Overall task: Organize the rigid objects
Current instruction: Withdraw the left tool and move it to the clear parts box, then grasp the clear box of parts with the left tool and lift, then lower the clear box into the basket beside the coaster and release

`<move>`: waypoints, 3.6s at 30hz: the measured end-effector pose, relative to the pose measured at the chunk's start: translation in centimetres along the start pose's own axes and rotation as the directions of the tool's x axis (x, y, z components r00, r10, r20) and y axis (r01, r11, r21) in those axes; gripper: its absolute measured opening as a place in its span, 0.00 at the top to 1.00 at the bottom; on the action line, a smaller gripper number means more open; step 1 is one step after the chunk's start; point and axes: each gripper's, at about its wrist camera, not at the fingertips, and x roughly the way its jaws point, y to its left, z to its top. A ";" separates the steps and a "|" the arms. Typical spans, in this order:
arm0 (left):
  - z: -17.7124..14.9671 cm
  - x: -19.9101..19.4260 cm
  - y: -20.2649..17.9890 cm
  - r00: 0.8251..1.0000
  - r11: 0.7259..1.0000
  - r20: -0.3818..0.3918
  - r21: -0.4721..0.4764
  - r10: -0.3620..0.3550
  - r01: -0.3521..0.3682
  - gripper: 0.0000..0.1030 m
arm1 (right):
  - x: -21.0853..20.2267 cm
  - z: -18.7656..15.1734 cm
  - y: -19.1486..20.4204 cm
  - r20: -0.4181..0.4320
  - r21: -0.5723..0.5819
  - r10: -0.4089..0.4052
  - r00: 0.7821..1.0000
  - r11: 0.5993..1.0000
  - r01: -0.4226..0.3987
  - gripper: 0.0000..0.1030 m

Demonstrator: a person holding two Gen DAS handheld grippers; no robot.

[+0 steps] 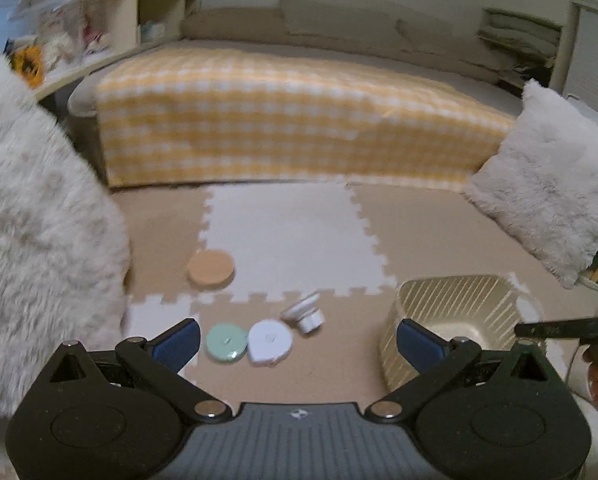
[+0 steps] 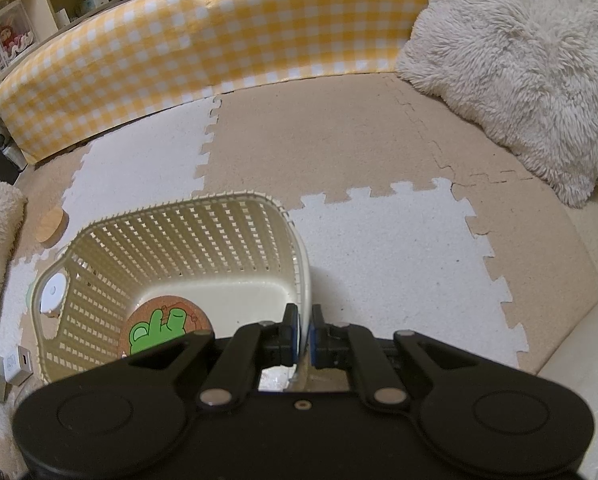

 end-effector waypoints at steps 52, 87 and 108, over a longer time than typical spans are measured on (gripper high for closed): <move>-9.1 11.4 0.3 0.846 0.859 -0.532 0.449 0.035 0.246 0.28 | 0.3 -0.3 -0.1 -0.012 -0.008 0.001 1.000 1.000 -0.001 0.94; 0.2 5.3 -8.4 0.968 0.967 -0.124 0.110 -0.218 0.231 0.28 | 0.2 -0.3 -0.2 -0.014 0.003 0.008 1.000 1.000 -0.008 0.94; 1.3 17.0 -17.0 0.907 0.937 -0.283 -0.253 -0.311 0.242 0.28 | 0.2 -0.3 -0.5 -0.016 0.010 0.034 0.999 0.999 -0.034 0.93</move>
